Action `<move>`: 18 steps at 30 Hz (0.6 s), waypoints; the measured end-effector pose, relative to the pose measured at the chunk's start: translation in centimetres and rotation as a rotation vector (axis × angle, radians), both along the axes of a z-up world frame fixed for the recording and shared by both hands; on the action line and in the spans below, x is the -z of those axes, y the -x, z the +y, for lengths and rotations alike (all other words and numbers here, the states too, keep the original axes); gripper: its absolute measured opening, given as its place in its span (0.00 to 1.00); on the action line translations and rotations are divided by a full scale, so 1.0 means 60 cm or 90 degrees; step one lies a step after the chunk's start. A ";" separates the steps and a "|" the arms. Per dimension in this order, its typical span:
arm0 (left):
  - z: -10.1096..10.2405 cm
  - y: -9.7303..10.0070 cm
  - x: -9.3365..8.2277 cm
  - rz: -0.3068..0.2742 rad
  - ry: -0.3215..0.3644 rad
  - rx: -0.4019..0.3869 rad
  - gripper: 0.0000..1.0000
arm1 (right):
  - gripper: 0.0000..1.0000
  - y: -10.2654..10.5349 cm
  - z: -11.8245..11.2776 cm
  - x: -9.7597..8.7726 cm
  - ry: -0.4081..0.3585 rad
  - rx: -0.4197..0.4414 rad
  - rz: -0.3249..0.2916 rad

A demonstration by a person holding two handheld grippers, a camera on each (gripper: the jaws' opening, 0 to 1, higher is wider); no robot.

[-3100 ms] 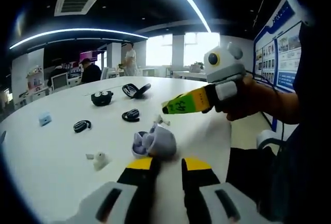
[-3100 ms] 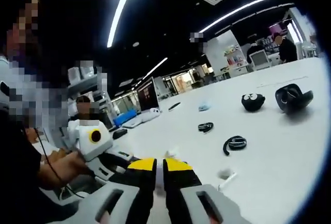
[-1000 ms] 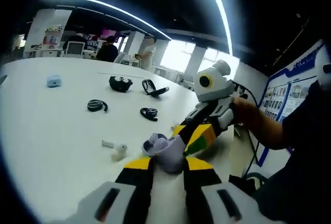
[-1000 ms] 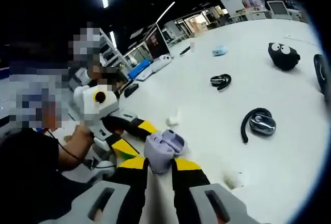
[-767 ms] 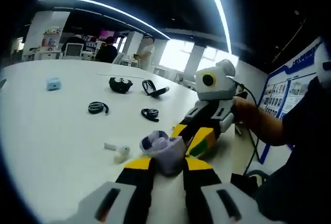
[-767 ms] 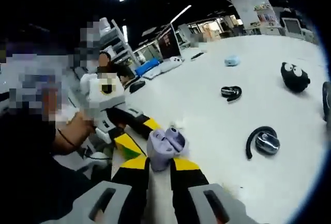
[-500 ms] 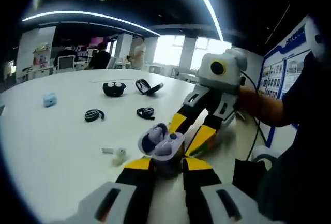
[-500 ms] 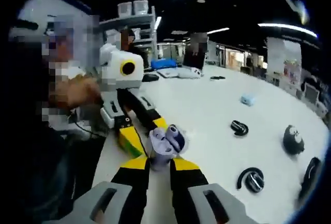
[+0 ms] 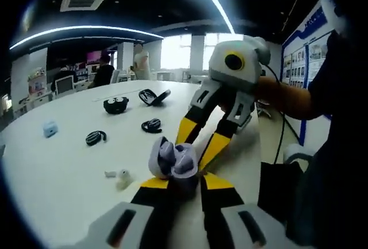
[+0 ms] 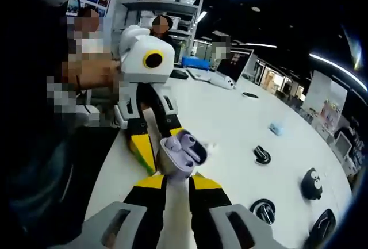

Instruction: Pick up the earbuds from the table and place the earbuds into the earbud case

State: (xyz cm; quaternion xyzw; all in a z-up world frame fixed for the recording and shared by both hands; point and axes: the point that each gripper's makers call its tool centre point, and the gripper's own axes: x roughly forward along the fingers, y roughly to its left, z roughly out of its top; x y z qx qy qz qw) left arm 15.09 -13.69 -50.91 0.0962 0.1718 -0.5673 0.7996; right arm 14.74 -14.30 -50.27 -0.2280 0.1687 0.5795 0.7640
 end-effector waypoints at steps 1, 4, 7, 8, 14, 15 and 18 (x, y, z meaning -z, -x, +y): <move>0.000 -0.002 -0.001 -0.001 0.001 -0.003 0.21 | 0.15 0.001 -0.002 -0.002 -0.004 0.002 0.000; 0.001 -0.005 -0.003 -0.010 0.000 -0.013 0.21 | 0.14 0.004 -0.004 -0.004 -0.019 0.007 0.001; -0.003 -0.005 -0.006 -0.024 -0.005 -0.015 0.21 | 0.14 0.009 -0.001 -0.002 -0.015 -0.004 -0.013; -0.004 -0.006 -0.009 -0.032 -0.005 -0.014 0.21 | 0.13 0.011 0.001 -0.001 -0.009 -0.011 -0.023; -0.014 -0.001 -0.003 -0.067 -0.033 -0.005 0.21 | 0.10 0.013 0.002 0.013 0.026 -0.025 -0.058; -0.014 -0.001 -0.002 -0.068 -0.033 -0.007 0.20 | 0.09 0.013 0.001 0.015 0.030 -0.025 -0.061; -0.013 -0.004 -0.002 -0.065 -0.021 -0.015 0.20 | 0.09 0.011 -0.002 0.016 0.027 -0.015 -0.054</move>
